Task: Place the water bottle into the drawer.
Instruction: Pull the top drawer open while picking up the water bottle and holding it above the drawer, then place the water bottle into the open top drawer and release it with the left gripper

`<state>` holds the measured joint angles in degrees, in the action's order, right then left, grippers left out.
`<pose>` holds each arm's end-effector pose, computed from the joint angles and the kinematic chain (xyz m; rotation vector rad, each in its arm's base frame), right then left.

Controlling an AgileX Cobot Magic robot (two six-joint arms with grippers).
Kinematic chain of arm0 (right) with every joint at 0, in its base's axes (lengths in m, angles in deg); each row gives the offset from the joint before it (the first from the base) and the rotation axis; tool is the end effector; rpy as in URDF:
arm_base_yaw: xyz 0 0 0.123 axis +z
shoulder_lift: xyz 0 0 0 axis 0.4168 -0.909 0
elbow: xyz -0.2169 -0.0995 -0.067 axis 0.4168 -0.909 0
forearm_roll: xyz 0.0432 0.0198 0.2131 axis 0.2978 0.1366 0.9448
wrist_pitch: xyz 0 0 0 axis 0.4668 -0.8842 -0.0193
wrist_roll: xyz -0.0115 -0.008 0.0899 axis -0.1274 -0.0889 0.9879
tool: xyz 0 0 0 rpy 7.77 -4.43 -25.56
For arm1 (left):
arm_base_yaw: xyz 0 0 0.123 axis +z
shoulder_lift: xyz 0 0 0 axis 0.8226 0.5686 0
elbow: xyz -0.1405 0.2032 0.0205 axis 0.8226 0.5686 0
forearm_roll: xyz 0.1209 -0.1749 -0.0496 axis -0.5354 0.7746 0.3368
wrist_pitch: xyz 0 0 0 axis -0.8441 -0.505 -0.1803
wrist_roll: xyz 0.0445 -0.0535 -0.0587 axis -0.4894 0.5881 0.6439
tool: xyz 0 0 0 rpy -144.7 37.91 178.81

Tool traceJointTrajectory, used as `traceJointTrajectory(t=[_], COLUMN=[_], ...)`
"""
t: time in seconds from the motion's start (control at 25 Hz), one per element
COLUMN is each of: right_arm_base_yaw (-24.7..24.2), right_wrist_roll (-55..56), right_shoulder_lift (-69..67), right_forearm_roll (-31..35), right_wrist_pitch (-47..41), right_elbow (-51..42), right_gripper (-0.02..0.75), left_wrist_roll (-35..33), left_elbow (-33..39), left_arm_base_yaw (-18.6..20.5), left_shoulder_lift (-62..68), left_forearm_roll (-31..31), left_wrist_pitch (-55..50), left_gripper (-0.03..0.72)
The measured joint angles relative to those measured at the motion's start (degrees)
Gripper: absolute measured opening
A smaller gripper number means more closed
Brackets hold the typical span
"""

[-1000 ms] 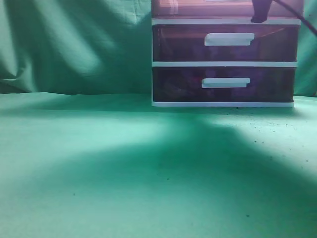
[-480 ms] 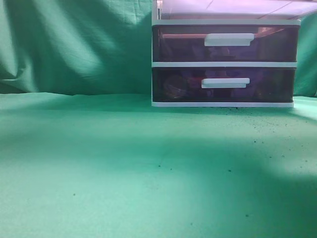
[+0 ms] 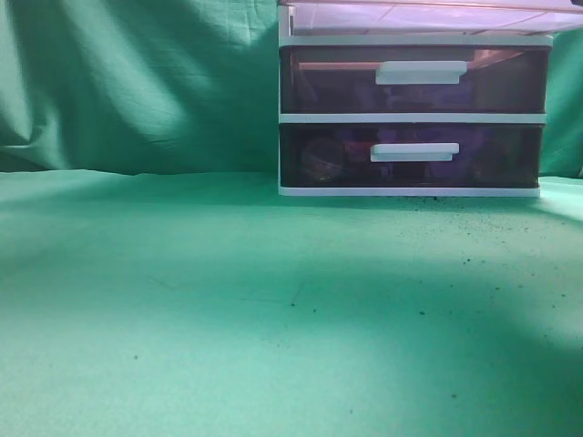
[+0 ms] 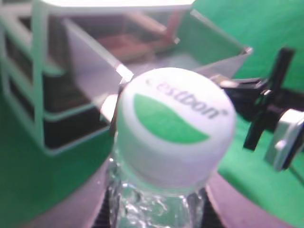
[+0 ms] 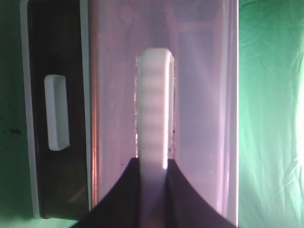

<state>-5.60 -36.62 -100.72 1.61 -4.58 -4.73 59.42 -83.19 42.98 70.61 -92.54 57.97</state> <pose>0.2472 0.0820 0.2495 -1.4421 1.1586 -0.8534 0.2095 -0.1005 0.3389 0.5888 1.7870 -0.7655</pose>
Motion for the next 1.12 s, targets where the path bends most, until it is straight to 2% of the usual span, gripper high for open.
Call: traceJointTrajectory(t=[0.12, 0.32, 0.48, 0.6, 0.76, 1.12], right_arm_base_yaw=[0.0, 0.0, 0.0, 0.0, 0.0, 0.0], right_wrist_roll=[0.0, 0.0, 0.0, 0.0, 0.0, 0.0], right_shoulder_lift=[0.0, 0.0, 0.0, 0.0, 0.0, 0.0], right_forearm_roll=[0.1, 0.1, 0.1, 0.1, 0.1, 0.1], right_wrist_pitch=[-0.1, -0.6, -0.7, -0.8, -0.8, -1.1], right_elbow=[0.0, 0.0, 0.0, 0.0, 0.0, 0.0], right_gripper=[0.094, 0.094, 0.094, 0.094, 0.094, 0.094], left_wrist_roll=[0.0, 0.0, 0.0, 0.0, -1.9, -5.1], left_elbow=[-7.2, -24.2, -35.7, -41.6, -43.2, -43.2], left_arm_base_yaw=[0.0, -0.9, -5.3, -9.3, -12.3, -12.5], left_shoulder_lift=[0.1, 4.5, 12.8, 20.3, 29.6, 37.8], left_forearm_roll=[0.0, 0.0, 0.0, 0.0, 0.0, 0.0], left_wrist_pitch=[1.5, 1.9, 1.9, 1.9, 1.7, -5.5], left_gripper=[0.241, 0.241, 0.241, 0.241, 0.241, 0.241])
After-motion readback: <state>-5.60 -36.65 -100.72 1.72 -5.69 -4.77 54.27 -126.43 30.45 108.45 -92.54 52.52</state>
